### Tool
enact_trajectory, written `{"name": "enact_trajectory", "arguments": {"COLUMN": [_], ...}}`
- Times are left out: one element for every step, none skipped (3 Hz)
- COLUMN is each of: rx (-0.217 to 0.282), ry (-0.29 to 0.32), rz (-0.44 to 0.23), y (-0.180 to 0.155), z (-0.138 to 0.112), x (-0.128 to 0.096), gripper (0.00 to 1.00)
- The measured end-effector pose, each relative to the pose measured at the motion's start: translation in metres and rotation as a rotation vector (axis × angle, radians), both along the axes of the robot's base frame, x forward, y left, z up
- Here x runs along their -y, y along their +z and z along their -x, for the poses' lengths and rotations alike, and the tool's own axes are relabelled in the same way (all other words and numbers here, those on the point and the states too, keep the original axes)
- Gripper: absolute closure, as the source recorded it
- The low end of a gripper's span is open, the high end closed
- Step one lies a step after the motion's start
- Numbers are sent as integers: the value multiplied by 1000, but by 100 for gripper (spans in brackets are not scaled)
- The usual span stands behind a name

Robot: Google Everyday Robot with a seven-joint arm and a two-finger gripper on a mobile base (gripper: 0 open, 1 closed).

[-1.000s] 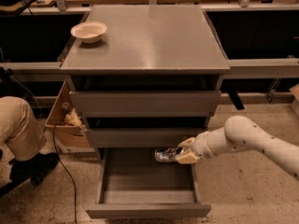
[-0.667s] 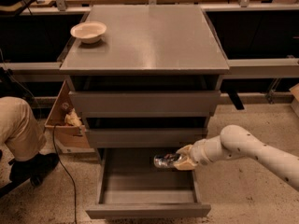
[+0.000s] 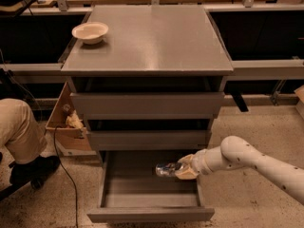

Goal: Place redbull can into bottom drawer

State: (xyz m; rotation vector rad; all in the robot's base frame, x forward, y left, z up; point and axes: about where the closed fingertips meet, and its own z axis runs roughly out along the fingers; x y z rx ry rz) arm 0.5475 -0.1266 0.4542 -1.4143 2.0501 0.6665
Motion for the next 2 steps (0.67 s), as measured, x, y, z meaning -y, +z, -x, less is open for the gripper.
{"name": "enact_trajectory", "arguments": {"rx": [-4,-26], "ry": [-25,-60], "rz": [-26,-59], "y": [-23,-61], "z": [-7,-16], "x": [-1,-3], "gripper": [100,100]}}
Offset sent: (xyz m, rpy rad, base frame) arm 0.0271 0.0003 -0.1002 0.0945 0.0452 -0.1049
